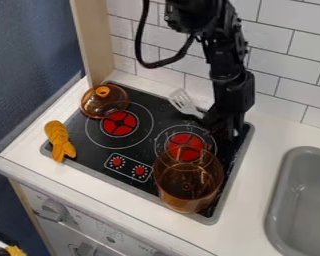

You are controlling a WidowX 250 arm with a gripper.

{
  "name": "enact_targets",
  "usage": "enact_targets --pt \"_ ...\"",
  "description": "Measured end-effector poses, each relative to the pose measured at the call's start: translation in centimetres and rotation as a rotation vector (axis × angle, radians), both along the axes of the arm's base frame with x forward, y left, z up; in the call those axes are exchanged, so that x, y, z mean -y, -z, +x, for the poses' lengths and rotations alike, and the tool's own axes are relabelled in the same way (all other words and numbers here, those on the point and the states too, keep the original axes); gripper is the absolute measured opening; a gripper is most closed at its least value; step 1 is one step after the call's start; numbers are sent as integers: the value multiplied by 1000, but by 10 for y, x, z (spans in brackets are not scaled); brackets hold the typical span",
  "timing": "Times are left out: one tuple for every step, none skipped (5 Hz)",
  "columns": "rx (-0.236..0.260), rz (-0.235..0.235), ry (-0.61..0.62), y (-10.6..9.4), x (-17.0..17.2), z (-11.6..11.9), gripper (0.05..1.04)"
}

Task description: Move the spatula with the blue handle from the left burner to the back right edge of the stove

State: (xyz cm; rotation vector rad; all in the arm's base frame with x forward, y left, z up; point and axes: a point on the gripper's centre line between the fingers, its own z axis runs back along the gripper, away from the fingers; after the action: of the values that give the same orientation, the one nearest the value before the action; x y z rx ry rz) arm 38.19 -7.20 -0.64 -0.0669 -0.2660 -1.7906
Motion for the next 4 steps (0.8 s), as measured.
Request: enact_targets --pt "-7 -31 -28 2 -2 3 372" --pt "-25 -34 -22 3 -1 3 673" --pt "-34 -39 -16 3 0 1 951" --pt "-36 -40 3 2 0 0 1008"
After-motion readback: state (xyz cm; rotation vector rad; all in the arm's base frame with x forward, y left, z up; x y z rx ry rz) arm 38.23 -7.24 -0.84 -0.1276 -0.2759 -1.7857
